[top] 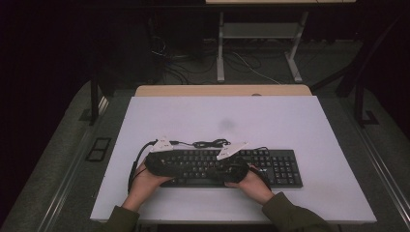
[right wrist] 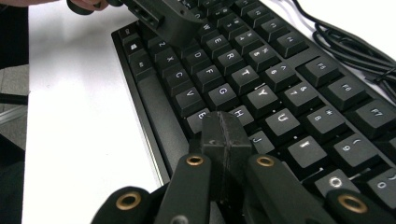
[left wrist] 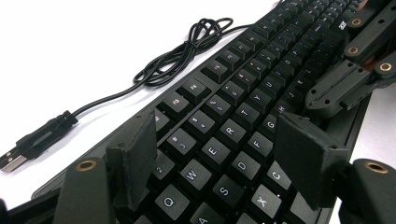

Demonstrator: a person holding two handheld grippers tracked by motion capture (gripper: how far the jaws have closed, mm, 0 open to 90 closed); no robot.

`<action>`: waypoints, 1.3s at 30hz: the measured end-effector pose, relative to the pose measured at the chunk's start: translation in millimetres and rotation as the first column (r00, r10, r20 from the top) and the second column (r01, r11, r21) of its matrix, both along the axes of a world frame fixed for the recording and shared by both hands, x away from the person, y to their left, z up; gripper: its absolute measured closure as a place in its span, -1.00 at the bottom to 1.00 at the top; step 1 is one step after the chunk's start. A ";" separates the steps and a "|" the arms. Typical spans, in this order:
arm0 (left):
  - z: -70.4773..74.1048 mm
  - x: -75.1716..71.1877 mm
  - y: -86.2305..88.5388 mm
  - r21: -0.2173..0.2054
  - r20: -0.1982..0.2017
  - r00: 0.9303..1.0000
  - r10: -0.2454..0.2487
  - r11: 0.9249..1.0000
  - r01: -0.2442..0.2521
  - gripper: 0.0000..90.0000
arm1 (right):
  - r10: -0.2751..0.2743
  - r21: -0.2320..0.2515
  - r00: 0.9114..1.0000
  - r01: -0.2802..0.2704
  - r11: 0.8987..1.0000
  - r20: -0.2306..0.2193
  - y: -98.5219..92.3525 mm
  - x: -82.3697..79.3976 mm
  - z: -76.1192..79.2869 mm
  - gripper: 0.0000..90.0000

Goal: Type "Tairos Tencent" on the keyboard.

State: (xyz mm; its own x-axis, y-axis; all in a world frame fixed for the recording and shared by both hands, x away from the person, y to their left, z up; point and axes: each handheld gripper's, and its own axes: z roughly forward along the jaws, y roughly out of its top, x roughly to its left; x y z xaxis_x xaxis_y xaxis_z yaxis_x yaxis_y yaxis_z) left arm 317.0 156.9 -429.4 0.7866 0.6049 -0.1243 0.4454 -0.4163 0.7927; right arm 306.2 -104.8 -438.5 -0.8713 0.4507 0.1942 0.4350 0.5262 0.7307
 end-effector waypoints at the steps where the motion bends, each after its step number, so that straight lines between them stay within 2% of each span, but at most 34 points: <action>1: 0.0 0.0 0.1 -0.001 0.000 1.000 0.001 1.000 -0.001 -0.34 | 0.002 0.010 1.000 -0.002 1.000 0.003 -1.1 0.2 0.7 0.98; 10: -0.3 0.5 0.8 -0.003 0.002 1.000 0.002 1.000 -0.002 -0.34 | -0.012 0.048 1.000 0.011 0.999 0.011 -6.7 2.7 3.9 0.80; 21: -0.3 0.8 -1.3 -0.001 0.004 1.000 -0.001 1.000 0.001 -0.31 | -0.042 0.103 0.999 0.040 0.994 0.015 -18.4 5.8 8.7 0.11; 25: -0.1 1.4 -3.1 0.000 0.001 1.000 -0.007 1.000 0.007 -0.26 | -0.057 0.118 0.998 0.054 0.992 0.025 -22.4 7.2 8.5 -0.09; 29: 1.0 1.5 -5.8 0.005 -0.002 1.000 -0.024 1.000 0.024 -0.09 | -0.079 0.132 0.996 0.073 0.989 0.036 -27.3 9.4 8.1 -0.24; 39: 2.3 3.3 -19.2 0.001 -0.009 0.997 -0.078 0.997 0.078 0.73 | -0.126 0.147 0.991 0.119 0.982 0.038 -39.3 15.6 7.2 -0.37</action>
